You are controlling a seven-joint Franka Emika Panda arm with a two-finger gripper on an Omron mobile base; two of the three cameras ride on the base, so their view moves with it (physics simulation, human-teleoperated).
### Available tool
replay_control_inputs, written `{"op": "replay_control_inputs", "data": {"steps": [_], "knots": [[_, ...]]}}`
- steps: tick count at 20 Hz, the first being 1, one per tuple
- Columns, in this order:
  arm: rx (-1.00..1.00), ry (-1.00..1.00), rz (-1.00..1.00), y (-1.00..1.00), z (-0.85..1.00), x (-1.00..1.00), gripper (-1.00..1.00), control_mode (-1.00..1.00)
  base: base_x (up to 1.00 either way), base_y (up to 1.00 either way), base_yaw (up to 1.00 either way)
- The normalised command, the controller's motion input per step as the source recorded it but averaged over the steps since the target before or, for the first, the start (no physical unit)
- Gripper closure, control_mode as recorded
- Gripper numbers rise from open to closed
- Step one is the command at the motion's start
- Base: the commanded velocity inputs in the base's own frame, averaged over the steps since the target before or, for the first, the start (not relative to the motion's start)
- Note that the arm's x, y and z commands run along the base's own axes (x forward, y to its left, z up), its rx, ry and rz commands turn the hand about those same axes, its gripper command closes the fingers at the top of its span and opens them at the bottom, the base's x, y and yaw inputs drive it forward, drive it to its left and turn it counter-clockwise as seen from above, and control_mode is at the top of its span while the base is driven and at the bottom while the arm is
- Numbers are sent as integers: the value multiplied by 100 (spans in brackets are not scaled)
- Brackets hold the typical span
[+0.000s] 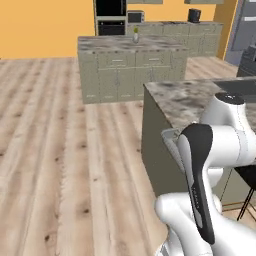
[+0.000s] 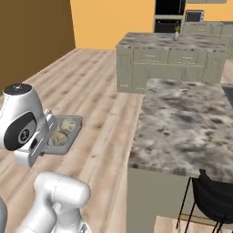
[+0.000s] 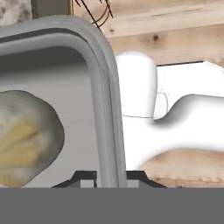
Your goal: Place two dumplings into each of the tupperware containers and then place the containers in the fridge.
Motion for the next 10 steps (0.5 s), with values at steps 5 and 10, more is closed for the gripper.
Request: {"op": "replay_control_inputs", "data": {"steps": [5,10], "knots": [[0,0,0,0,0,0,100,100,100,100,0],[0,0,0,0,0,0,100,100,100,100,-9]]}}
